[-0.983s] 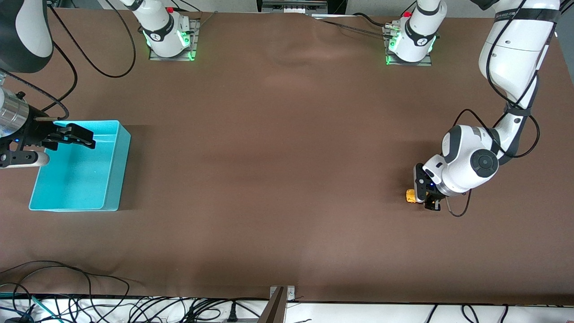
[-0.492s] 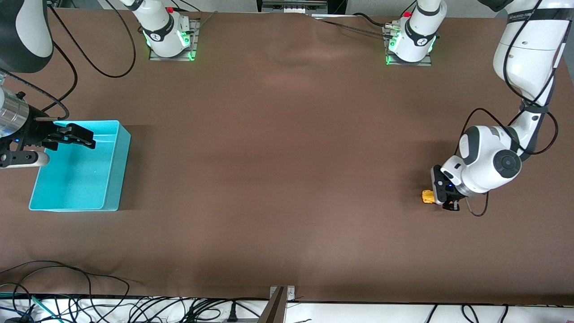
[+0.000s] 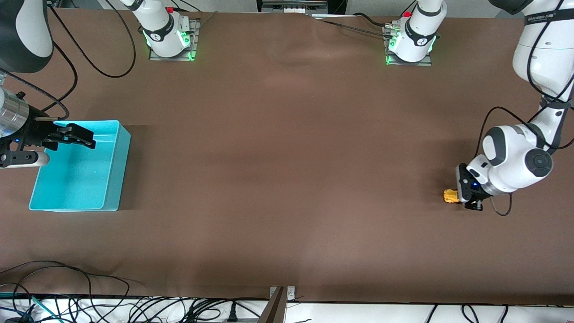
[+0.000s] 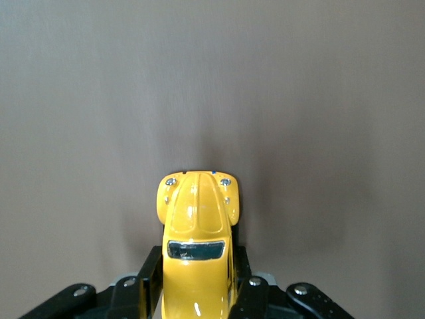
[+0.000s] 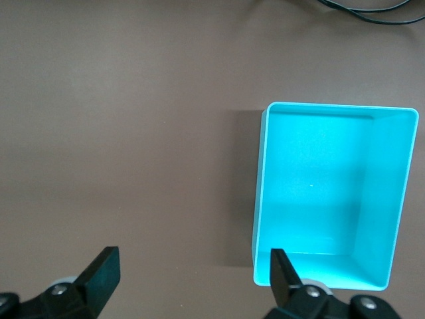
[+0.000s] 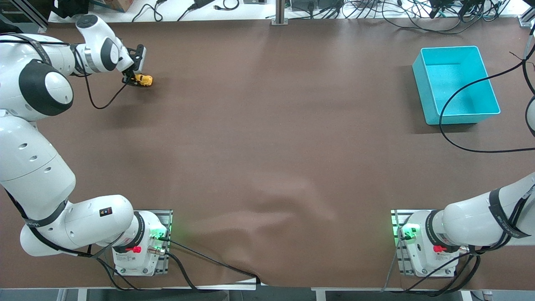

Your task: Wind up and store yellow beetle car

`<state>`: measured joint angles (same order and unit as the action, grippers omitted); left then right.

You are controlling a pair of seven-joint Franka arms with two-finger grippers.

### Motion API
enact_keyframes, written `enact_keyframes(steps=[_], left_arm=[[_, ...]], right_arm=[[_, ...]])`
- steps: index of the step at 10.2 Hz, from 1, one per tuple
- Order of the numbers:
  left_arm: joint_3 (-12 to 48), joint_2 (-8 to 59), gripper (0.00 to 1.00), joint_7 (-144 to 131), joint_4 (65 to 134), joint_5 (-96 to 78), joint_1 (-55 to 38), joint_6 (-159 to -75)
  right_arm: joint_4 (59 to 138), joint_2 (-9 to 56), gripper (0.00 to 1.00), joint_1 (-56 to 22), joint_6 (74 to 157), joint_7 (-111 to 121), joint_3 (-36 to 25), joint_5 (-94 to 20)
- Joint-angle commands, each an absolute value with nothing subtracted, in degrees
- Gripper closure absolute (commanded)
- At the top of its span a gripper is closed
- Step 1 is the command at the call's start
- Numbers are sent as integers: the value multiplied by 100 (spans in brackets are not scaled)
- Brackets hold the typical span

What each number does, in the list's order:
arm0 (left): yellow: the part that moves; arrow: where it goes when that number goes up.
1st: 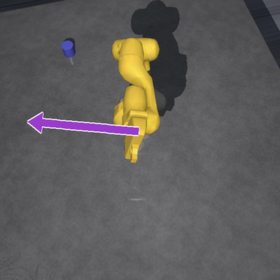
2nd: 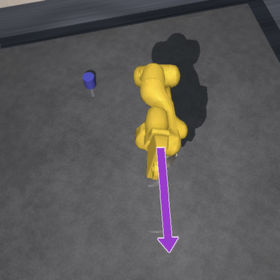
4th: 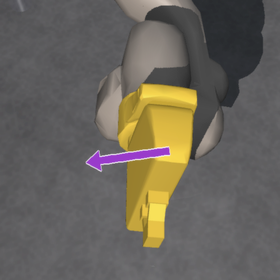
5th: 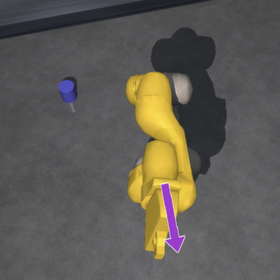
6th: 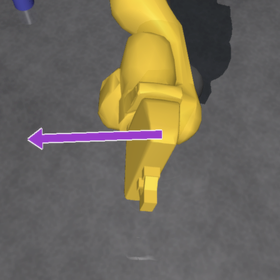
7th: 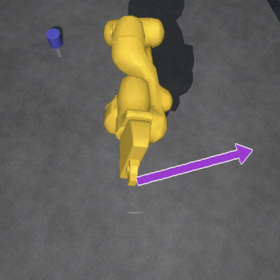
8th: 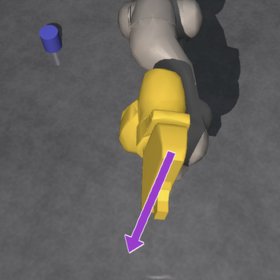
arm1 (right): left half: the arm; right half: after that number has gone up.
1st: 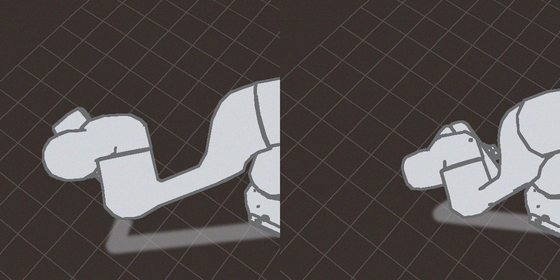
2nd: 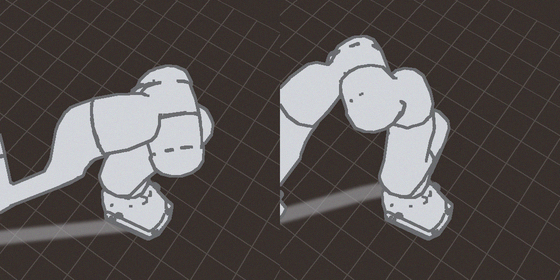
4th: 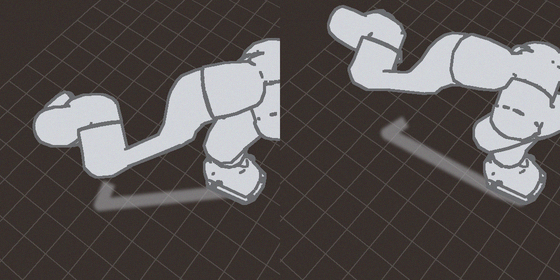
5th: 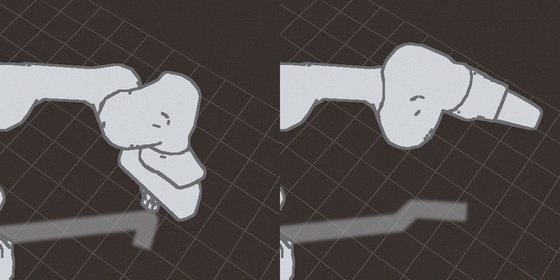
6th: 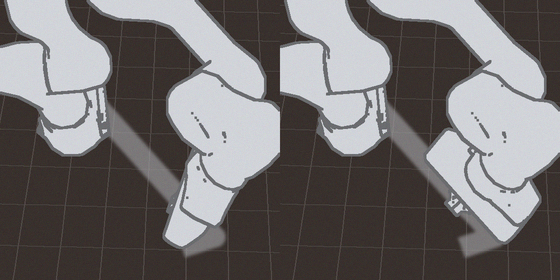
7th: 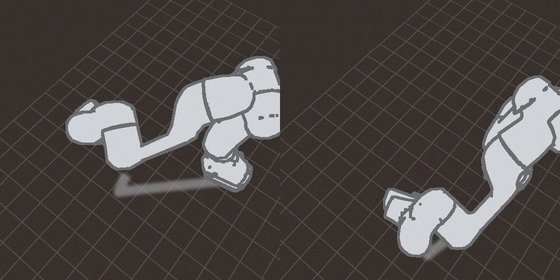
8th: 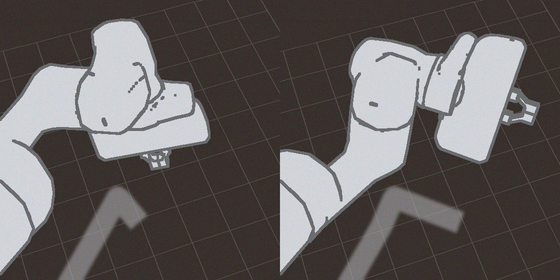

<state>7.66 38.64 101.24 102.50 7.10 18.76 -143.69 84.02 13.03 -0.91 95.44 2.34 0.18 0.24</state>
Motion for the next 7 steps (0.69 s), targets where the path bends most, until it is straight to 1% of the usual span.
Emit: enact_keyframes(steps=[1, 7], left_arm=[[782, 4192, 99, 10686, 10169, 861, 2205, -14273], [765, 4271, 99, 11109, 10002, 853, 2470, -14273]], right_arm=[[8323, 1327, 0, -79, 9527, 281, 18, -79], [8332, 1327, 0, -79, 9527, 281, 18, -88]])
